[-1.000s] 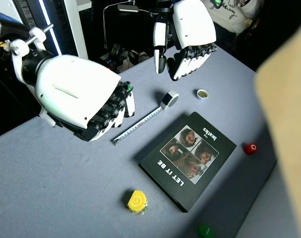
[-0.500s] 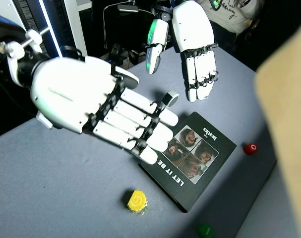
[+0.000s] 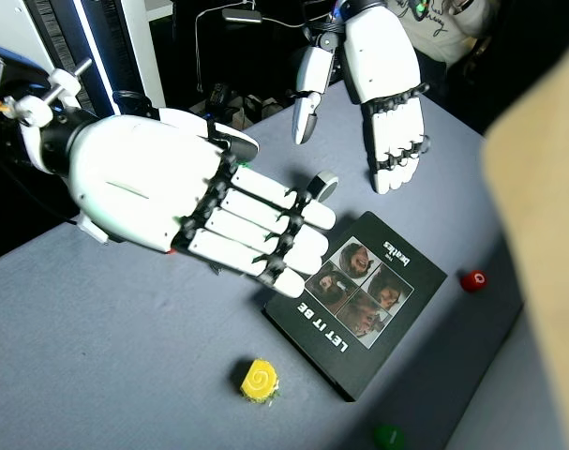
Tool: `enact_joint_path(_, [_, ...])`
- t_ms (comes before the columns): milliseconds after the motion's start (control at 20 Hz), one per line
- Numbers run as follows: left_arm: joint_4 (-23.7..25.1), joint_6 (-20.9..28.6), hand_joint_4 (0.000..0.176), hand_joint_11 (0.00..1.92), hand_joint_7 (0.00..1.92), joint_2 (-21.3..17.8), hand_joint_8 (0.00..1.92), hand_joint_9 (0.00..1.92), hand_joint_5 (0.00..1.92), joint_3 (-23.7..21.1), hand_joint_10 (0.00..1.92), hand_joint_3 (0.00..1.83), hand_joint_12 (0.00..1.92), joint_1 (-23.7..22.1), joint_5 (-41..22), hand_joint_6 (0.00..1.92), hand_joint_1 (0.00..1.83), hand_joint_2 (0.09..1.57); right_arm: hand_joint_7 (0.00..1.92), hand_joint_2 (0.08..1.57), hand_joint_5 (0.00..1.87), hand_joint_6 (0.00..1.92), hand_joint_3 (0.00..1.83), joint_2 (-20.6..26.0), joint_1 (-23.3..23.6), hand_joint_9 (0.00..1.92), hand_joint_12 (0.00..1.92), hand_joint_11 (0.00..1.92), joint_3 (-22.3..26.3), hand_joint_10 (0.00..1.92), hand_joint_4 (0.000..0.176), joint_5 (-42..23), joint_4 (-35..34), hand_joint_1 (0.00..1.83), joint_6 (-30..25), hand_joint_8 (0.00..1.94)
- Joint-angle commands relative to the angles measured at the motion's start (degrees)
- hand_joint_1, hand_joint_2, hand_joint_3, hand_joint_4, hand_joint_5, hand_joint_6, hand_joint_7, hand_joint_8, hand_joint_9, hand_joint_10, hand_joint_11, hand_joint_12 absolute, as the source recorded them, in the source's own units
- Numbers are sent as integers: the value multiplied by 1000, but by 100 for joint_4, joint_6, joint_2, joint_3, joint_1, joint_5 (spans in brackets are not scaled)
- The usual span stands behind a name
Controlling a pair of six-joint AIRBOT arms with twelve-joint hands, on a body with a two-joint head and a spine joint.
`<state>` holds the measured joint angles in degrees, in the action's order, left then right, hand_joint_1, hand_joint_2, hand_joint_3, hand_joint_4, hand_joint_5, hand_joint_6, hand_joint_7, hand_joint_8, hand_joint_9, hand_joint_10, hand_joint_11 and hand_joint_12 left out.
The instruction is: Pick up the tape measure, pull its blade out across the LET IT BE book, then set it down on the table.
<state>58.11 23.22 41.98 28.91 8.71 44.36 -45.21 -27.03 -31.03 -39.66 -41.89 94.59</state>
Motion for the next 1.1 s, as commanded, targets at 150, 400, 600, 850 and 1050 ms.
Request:
enact_joint_path(150, [337,6,0,148,225,-24,5,213,225,419,5,0,357,-106,-540,6,715,1017,113,1095,84,10,14,59,230,59,534,0,-237,7,35,-98,524,58,-441,7])
enact_joint_path(400, [-1660,-2042,0,224,380,-279,2,315,361,1514,3,1,311,-21,-1867,3,921,1008,143,1110,102,3,10,0,122,68,556,0,-199,2,27,-158,520,93,-273,3])
enact_joint_path(600, [-3302,-4544,0,295,445,-531,5,378,436,1701,6,0,304,-287,-2003,7,943,1016,153,1112,102,2,7,-12,84,71,574,0,-199,2,25,-222,520,92,-208,4])
enact_joint_path(850, [-5839,-8276,0,383,538,-613,0,466,526,1682,0,2,252,-818,-2079,0,1081,1021,146,1120,61,0,4,-14,60,59,550,0,-199,1,19,-224,520,94,-166,0])
enact_joint_path(1050, [-7926,-10559,0,385,505,-610,0,459,525,1658,0,1,243,-797,-2791,0,1100,1022,156,1136,72,2,2,-17,56,79,657,0,-199,3,19,-221,521,100,-155,1])
